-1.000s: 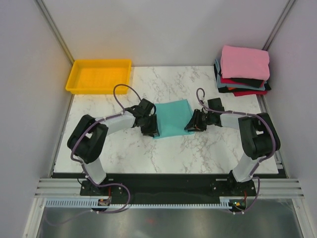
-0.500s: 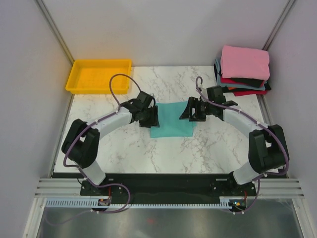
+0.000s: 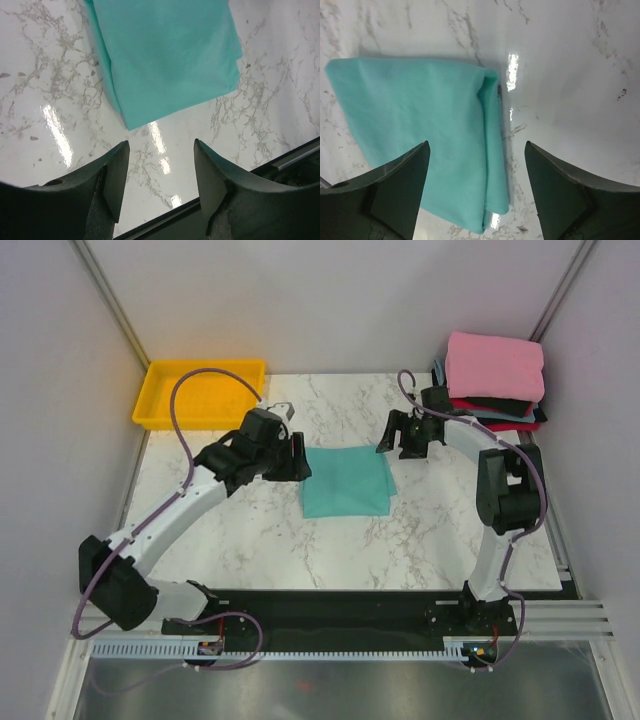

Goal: Fold and stack the t-shirts
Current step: Neatly place the folded tshirt to the corner

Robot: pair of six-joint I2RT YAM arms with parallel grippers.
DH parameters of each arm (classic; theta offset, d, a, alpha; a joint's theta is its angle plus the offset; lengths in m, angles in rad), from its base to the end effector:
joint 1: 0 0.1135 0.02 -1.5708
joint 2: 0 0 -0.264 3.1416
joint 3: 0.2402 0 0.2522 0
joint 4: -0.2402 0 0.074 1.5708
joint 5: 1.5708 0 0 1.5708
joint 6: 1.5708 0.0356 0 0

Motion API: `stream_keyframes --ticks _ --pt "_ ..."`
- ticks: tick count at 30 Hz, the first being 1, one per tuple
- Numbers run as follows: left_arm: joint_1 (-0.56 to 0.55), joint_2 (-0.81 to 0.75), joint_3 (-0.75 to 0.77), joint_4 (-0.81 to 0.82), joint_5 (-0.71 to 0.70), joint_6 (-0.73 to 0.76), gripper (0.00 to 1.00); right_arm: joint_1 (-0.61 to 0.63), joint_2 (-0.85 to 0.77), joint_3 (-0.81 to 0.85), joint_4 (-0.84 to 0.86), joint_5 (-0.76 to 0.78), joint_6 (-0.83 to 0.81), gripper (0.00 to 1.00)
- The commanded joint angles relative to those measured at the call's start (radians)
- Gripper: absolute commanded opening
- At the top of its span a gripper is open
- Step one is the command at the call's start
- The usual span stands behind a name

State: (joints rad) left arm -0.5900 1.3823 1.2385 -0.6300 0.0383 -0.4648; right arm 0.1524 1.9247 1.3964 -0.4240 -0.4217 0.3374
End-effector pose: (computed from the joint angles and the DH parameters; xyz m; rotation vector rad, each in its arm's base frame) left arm 0.2485 -0.1680 0.3205 0.1705 2.4085 -0.5516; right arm 0.4080 0.0774 0.2027 0.0619 2.5540 0.7267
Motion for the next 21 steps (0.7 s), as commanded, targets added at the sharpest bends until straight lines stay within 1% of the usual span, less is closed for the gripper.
stream_keyframes --ticks 1,5,6,9,10,12,13,15,16,17,18,19,20,21 --pt "0.009 -0.126 -0.074 -0.076 -0.037 0.041 0.62 0.006 0.082 0.036 -0.047 0.003 -0.014 0.84" --pt "0.015 -0.274 -0.181 -0.112 -0.080 0.041 0.61 0.042 0.144 -0.003 -0.012 -0.023 0.015 0.83" --pt "0.018 -0.275 -0.194 -0.120 -0.087 0.041 0.62 0.053 0.149 -0.014 -0.003 -0.032 0.015 0.83" --pt "0.035 -0.351 -0.235 -0.145 -0.115 0.046 0.62 0.090 0.166 -0.062 0.045 -0.055 0.055 0.82" --pt "0.042 -0.389 -0.244 -0.145 -0.121 0.049 0.64 0.098 0.172 -0.074 0.074 -0.075 0.075 0.81" --pt "0.051 -0.419 -0.269 -0.146 -0.152 0.061 0.66 0.116 0.187 -0.109 0.109 -0.095 0.098 0.77" --pt "0.055 -0.430 -0.275 -0.146 -0.162 0.067 0.66 0.116 0.195 -0.120 0.151 -0.120 0.109 0.68" --pt "0.073 -0.453 -0.300 -0.142 -0.179 0.078 0.67 0.118 0.220 -0.148 0.197 -0.140 0.137 0.56" --pt "0.081 -0.459 -0.309 -0.137 -0.184 0.087 0.67 0.116 0.229 -0.154 0.240 -0.147 0.146 0.43" --pt "0.090 -0.469 -0.327 -0.132 -0.187 0.089 0.67 0.116 0.244 -0.155 0.255 -0.178 0.155 0.35" --pt "0.090 -0.473 -0.332 -0.128 -0.196 0.087 0.67 0.113 0.270 -0.146 0.260 -0.199 0.157 0.23" --pt "0.091 -0.474 -0.329 -0.126 -0.193 0.089 0.67 0.114 0.275 -0.143 0.264 -0.216 0.153 0.02" --pt "0.091 -0.476 -0.323 -0.125 -0.183 0.094 0.67 0.113 0.264 -0.143 0.268 -0.216 0.150 0.00" --pt "0.091 -0.483 -0.327 -0.123 -0.184 0.095 0.67 0.111 0.257 -0.149 0.271 -0.216 0.143 0.00"
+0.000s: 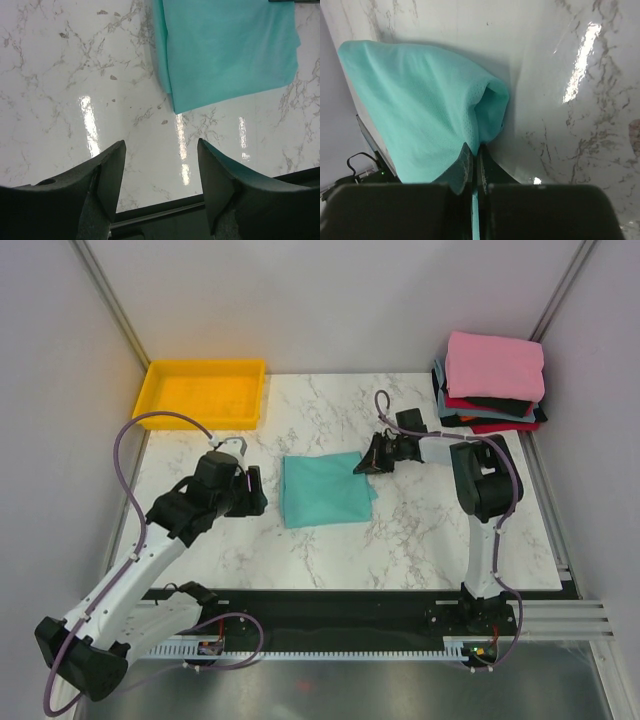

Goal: Fold and stack the t-shirts
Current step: Neatly place the folded tshirt to the corner

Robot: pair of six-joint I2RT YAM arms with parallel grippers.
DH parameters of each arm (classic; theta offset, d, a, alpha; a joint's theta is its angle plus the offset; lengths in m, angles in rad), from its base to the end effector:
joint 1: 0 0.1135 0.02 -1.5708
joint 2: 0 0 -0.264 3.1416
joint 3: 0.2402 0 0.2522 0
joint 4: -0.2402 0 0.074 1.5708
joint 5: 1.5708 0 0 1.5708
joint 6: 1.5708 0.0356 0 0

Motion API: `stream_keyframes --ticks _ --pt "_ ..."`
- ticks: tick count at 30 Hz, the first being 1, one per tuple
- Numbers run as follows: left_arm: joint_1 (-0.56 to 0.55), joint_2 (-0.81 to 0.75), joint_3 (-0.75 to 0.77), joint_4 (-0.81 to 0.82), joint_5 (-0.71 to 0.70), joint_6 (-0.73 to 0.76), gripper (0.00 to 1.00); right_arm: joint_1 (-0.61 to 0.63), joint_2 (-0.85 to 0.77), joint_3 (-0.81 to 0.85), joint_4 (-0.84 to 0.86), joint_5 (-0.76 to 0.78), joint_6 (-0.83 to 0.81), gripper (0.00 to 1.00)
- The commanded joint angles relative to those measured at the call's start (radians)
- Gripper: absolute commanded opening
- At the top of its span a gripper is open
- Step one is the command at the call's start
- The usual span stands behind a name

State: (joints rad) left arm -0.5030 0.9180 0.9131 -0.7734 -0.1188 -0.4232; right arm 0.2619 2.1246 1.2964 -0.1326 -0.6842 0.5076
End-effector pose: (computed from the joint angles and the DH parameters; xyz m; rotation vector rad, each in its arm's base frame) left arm 0.1622 -0.0844 0.3052 0.0355 2.3641 -0.3160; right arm 0.4065 0.1323 0.1149 0.0293 2.6091 1.1622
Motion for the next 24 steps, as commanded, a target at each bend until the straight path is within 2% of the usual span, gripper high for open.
stream_keyframes --ticks 1,7,10,14,19,24 --pt "0.004 -0.024 -0.005 0.026 -0.034 0.054 0.67 0.000 0.049 -0.054 -0.004 0.035 -0.029 0.00" --pt "0.003 -0.068 0.001 0.022 -0.025 0.060 0.65 -0.023 -0.072 -0.123 0.154 -0.097 0.046 0.00" --pt "0.003 -0.114 0.021 -0.010 -0.027 0.072 0.66 -0.042 -0.156 -0.094 0.134 -0.104 0.048 0.00" --pt "0.004 -0.165 0.038 -0.052 -0.068 0.083 0.65 -0.066 -0.241 0.007 0.002 -0.052 -0.009 0.00" --pt "0.004 -0.240 0.010 -0.024 -0.084 0.072 0.64 -0.088 -0.261 0.141 -0.215 0.024 -0.131 0.00" --pt "0.003 -0.283 -0.016 -0.006 -0.081 0.064 0.64 -0.105 -0.269 0.308 -0.416 0.167 -0.283 0.00"
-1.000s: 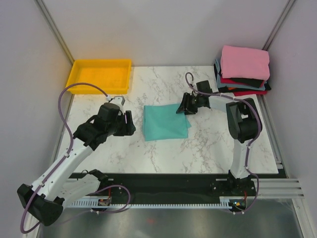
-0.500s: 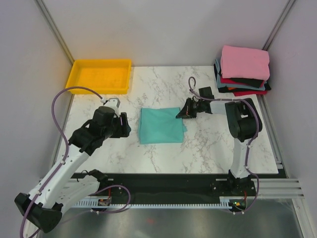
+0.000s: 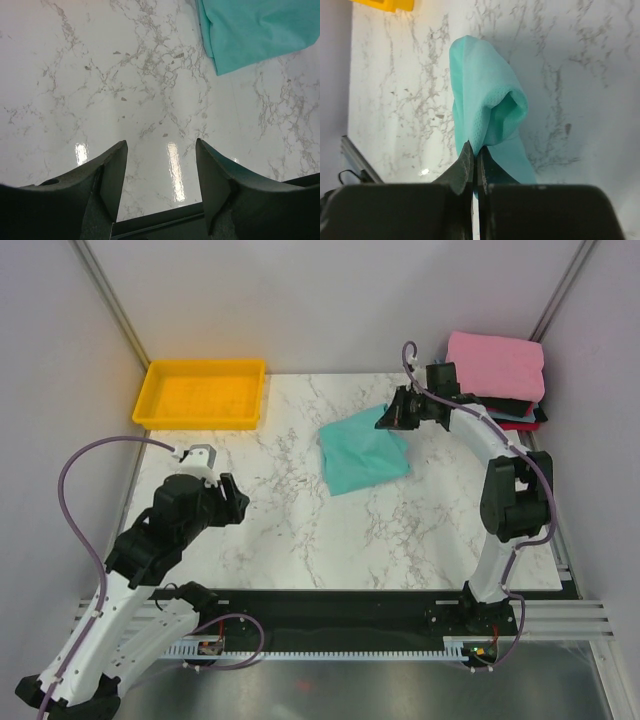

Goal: Fold and stack the t-shirts
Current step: Neatly place the folded tshirt to the corner

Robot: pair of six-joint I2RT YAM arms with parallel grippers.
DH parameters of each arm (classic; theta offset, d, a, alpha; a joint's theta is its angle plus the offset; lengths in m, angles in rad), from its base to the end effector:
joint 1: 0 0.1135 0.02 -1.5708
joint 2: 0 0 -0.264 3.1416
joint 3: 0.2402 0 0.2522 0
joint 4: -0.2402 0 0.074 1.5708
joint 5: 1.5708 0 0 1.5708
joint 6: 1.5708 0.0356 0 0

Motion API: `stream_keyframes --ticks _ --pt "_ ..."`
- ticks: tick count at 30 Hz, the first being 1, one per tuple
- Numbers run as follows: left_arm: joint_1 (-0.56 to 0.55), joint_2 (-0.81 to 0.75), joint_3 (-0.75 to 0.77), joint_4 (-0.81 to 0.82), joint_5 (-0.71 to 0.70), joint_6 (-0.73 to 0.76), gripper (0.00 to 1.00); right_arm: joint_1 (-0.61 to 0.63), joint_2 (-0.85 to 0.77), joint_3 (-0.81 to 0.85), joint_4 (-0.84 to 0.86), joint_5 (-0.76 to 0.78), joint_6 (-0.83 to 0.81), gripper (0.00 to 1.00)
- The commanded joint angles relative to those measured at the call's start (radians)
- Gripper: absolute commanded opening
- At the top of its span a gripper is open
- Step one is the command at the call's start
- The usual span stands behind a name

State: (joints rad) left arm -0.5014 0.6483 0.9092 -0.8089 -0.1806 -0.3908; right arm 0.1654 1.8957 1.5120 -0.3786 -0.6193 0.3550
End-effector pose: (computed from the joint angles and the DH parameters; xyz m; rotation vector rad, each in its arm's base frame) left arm 0.1116 -0.0539 0.3373 0.0097 2.1276 -0.3409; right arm 0.4191 0.0909 0.2565 -0.0972 2.3560 0.9794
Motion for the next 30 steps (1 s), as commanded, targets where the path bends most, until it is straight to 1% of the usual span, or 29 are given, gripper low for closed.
stream_keyframes --ticks 1,2,3,5,9,13,16,18,19,20,23,30 --pt "0.003 -0.012 -0.015 0.034 -0.014 0.032 0.65 -0.010 -0.035 0.123 -0.199 0.128 -0.155 0.00" --pt "0.003 -0.007 -0.016 0.036 -0.007 0.033 0.65 -0.013 -0.027 0.182 -0.226 0.180 -0.174 0.00" --pt "0.003 0.000 -0.015 0.036 -0.007 0.033 0.64 -0.020 -0.024 0.209 -0.268 0.197 -0.200 0.00" --pt "0.003 0.005 -0.015 0.036 -0.003 0.033 0.64 -0.033 -0.008 0.279 -0.295 0.210 -0.214 0.00" --pt "0.003 0.013 -0.018 0.037 0.000 0.033 0.64 -0.096 0.016 0.382 -0.335 0.202 -0.229 0.00" --pt "0.001 0.022 -0.023 0.040 0.006 0.033 0.64 -0.122 0.058 0.522 -0.374 0.214 -0.286 0.00" --pt "0.003 0.031 -0.023 0.045 0.016 0.035 0.64 -0.151 0.110 0.690 -0.414 0.207 -0.313 0.00" --pt "0.003 0.040 -0.023 0.047 0.018 0.036 0.64 -0.161 0.140 0.756 -0.440 0.196 -0.326 0.00" --pt "0.003 0.043 -0.023 0.045 0.020 0.038 0.63 -0.190 0.172 0.792 -0.450 0.188 -0.330 0.00" --pt "0.003 0.050 -0.023 0.047 0.023 0.038 0.64 -0.196 0.190 0.862 -0.463 0.173 -0.336 0.00" --pt "0.003 0.054 -0.023 0.047 0.021 0.038 0.63 -0.221 0.249 0.982 -0.514 0.176 -0.347 0.00" --pt "0.003 0.060 -0.026 0.050 0.023 0.038 0.63 -0.283 0.261 1.054 -0.496 0.167 -0.340 0.00"
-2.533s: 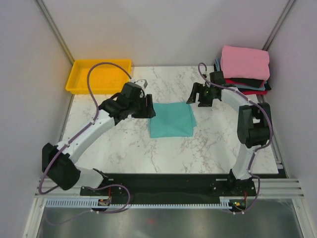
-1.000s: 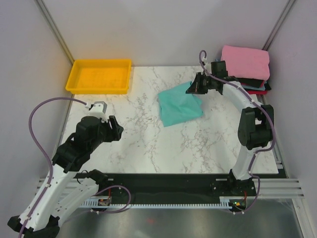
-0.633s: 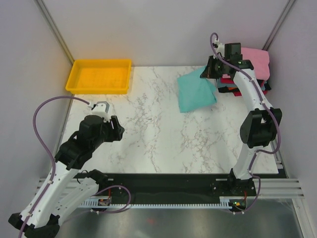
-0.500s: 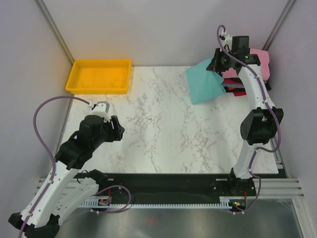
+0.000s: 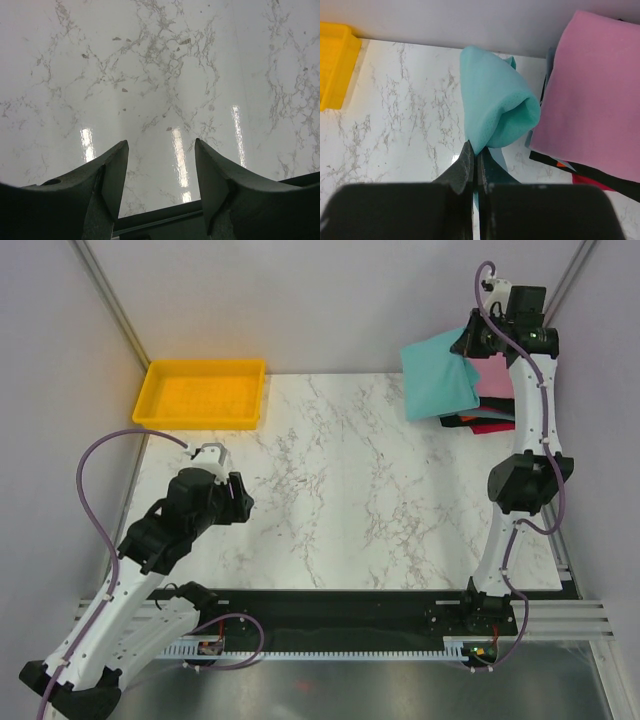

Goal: Fold and stack the t-shirts
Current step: Neatly place the folded tshirt to the corner

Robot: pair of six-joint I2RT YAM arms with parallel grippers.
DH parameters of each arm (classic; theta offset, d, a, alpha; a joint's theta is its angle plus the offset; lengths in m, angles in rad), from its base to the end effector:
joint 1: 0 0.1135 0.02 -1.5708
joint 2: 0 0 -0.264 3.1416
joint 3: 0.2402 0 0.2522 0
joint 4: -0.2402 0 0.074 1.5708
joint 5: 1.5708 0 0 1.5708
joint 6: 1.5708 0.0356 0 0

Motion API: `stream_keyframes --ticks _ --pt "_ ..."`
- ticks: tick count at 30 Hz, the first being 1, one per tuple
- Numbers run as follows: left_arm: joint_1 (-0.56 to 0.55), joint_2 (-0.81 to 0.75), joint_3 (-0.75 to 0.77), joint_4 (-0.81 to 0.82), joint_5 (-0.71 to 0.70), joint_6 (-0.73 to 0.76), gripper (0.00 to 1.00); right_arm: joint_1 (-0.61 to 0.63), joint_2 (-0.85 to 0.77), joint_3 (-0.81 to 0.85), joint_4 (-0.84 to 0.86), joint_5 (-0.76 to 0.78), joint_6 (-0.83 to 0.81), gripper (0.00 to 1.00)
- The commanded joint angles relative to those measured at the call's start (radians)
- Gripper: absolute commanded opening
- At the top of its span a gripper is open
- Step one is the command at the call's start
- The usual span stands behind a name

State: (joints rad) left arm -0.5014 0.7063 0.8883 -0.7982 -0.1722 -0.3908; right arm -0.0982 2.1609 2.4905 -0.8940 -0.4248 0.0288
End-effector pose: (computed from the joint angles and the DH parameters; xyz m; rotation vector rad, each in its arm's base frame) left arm 0.1241 -0.0611 0.3251 0.0235 2.1942 -0.3185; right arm 0.4684 -0.0314 0.4120 -0.1150 2.1031 0.4108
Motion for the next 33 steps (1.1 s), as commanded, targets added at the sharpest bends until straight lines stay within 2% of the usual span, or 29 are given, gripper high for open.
stream_keyframes --ticks 1,11,20,33 --pt "0.003 0.002 -0.005 0.040 0.017 0.038 0.63 -0.023 -0.003 0.091 0.023 -0.029 -0.012 0.00" --pt "0.003 0.019 -0.008 0.044 0.028 0.043 0.63 -0.090 -0.045 0.119 0.079 -0.091 -0.003 0.00" --pt "0.004 0.036 -0.006 0.044 0.033 0.043 0.62 -0.158 -0.058 0.120 0.204 -0.176 0.040 0.00" --pt "0.003 0.055 -0.006 0.045 0.031 0.043 0.62 -0.244 0.053 0.145 0.348 -0.338 0.138 0.00"
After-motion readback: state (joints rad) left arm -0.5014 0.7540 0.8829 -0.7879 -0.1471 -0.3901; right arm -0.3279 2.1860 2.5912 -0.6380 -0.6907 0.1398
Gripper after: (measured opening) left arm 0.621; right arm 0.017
